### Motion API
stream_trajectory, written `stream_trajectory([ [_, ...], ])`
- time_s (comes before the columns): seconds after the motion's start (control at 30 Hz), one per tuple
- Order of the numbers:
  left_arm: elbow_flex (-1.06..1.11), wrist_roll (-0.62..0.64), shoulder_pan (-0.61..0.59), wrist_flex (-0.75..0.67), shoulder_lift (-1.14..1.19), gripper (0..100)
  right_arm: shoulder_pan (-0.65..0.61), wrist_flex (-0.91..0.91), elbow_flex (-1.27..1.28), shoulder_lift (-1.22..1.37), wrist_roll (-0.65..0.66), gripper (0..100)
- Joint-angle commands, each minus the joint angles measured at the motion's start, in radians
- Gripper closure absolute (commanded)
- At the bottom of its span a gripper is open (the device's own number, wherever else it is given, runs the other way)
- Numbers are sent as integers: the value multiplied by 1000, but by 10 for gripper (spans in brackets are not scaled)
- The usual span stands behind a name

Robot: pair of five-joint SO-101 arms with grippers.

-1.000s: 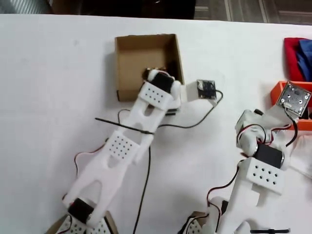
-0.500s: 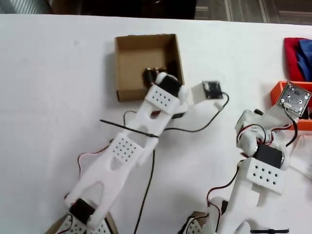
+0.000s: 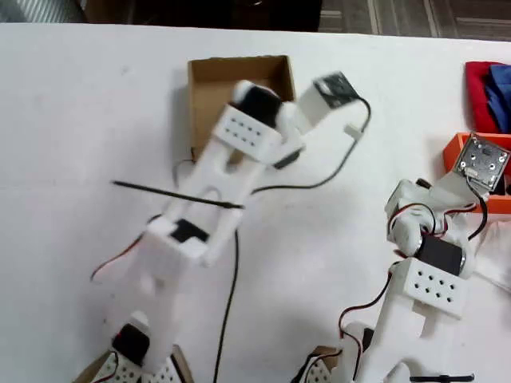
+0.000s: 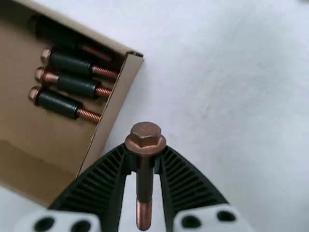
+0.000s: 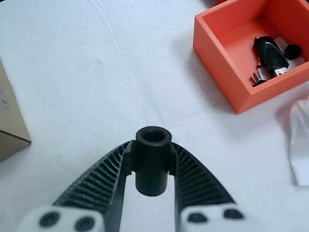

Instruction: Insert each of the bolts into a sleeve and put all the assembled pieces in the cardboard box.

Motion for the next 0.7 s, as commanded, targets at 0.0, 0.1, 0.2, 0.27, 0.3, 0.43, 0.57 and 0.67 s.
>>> stream_trajectory([
  [0.0, 131, 37, -35, 15, -284, 976, 1, -25, 11, -44, -8, 975],
  [0.1, 268, 84, -44, 12, -422, 976, -1, -25, 20, -45, -12, 975],
  [0.2, 440, 146, -78, -26, -555, 976, -2, -36, 23, -45, -14, 975],
  [0.27, 564, 170, -106, -94, -666, 976, -22, -44, 26, -45, -9, 975],
  [0.3, 631, 169, -114, -135, -730, 976, -31, -45, 34, -45, -9, 975],
  [0.43, 993, 166, -115, -365, -1040, 976, -96, -47, 64, -45, -9, 975],
  [0.57, 1408, 163, -129, -674, -1295, 976, -150, -88, 94, -45, -9, 975],
  [0.67, 1600, 203, -195, -858, -1419, 975, -223, -94, 95, -42, -8, 975],
])
